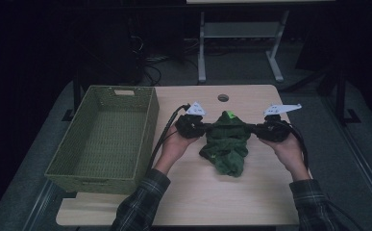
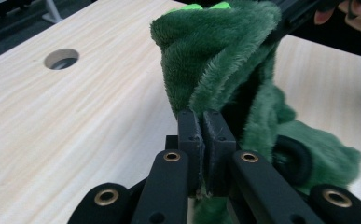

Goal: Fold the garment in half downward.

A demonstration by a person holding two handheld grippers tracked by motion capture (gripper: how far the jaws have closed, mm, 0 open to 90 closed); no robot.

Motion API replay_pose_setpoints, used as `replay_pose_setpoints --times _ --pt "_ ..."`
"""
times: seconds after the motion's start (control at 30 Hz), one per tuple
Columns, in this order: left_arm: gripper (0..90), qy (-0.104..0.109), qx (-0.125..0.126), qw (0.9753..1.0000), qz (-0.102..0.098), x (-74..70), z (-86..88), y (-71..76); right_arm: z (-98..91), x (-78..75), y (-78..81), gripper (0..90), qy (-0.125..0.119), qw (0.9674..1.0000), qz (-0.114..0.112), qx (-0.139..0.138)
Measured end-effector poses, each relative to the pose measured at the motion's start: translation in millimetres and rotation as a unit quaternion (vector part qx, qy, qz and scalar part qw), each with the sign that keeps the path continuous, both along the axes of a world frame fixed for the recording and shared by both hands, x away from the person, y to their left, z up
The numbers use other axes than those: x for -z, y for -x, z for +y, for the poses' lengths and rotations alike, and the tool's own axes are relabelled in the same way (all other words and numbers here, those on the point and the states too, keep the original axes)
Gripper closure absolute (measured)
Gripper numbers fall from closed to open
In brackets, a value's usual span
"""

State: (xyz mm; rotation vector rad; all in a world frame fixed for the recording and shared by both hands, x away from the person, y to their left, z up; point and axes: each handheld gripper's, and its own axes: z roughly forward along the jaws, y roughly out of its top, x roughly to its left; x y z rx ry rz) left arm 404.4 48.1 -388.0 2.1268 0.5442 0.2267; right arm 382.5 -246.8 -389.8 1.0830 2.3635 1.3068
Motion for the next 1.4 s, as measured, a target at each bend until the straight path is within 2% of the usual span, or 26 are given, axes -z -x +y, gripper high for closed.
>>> replay_pose_setpoints --times 0.03,0.1,0.17,0.23,0.33,0.37,0.47,0.57,0.63,0.7,0.8,0.87,1.0,1.2,1.27,1.4 --pt "86.6 0.000 0.002 1.0000 0.000 0.8 -0.1 2.9 0.0 0.9 2.6 87.9 0.001 1.0000 0.004 -0.004" --pt "86.6 0.000 0.007 1.0000 0.000 2.7 -0.1 8.6 0.0 3.1 9.9 87.9 -0.002 1.0000 -0.003 -0.005" --pt "86.6 0.000 0.012 0.9999 0.001 4.4 0.1 13.2 0.0 5.0 16.0 87.9 -0.004 0.9999 0.006 -0.011" --pt "86.6 0.004 0.020 0.9998 0.001 6.9 0.9 19.7 -0.7 8.1 24.3 87.8 -0.003 0.9999 -0.005 -0.015" --pt "86.7 0.004 0.027 0.9996 0.002 9.5 2.1 27.2 -2.3 10.8 33.7 87.9 -0.009 0.9998 -0.003 -0.018" --pt "86.7 0.002 0.031 0.9995 0.001 10.5 2.9 29.5 -3.1 11.9 37.7 87.9 -0.010 0.9997 -0.013 -0.019" --pt "86.7 0.002 0.037 0.9993 0.002 15.1 4.4 37.9 -4.0 14.9 48.2 87.8 -0.017 0.9994 -0.012 -0.028" --pt "86.7 0.000 0.044 0.9990 0.005 22.0 6.2 46.5 -3.1 16.6 59.3 87.8 -0.010 0.9993 -0.001 -0.036" --pt "86.7 -0.003 0.051 0.9987 0.007 26.5 7.4 52.5 -4.0 18.6 68.2 87.9 -0.016 0.9990 -0.009 -0.040" --pt "86.6 -0.003 0.056 0.9983 0.013 30.3 8.7 58.5 -4.1 20.4 74.8 87.8 -0.014 0.9987 0.002 -0.048" --pt "86.7 -0.003 0.066 0.9977 0.018 36.0 9.8 67.1 -2.3 24.4 86.7 87.8 -0.023 0.9981 0.004 -0.056" --pt "86.7 -0.007 0.073 0.9971 0.022 40.8 9.5 71.8 0.1 29.2 92.6 87.8 -0.014 0.9981 0.006 -0.060" --pt "86.7 -0.015 0.081 0.9961 0.031 51.5 9.5 78.4 3.4 41.9 102.4 87.4 -0.005 0.9973 0.026 -0.068" --pt "86.6 -0.024 0.091 0.9946 0.044 68.7 5.8 87.3 3.4 59.0 110.4 87.0 0.005 0.9963 0.048 -0.071" --pt "86.3 -0.030 0.093 0.9942 0.045 70.0 4.4 89.9 3.7 62.1 112.0 85.5 0.005 0.9963 0.051 -0.070" --pt "79.0 -0.021 0.092 0.9950 0.035 62.4 9.5 95.1 0.7 58.4 118.1 76.0 -0.008 0.9965 0.049 -0.067"
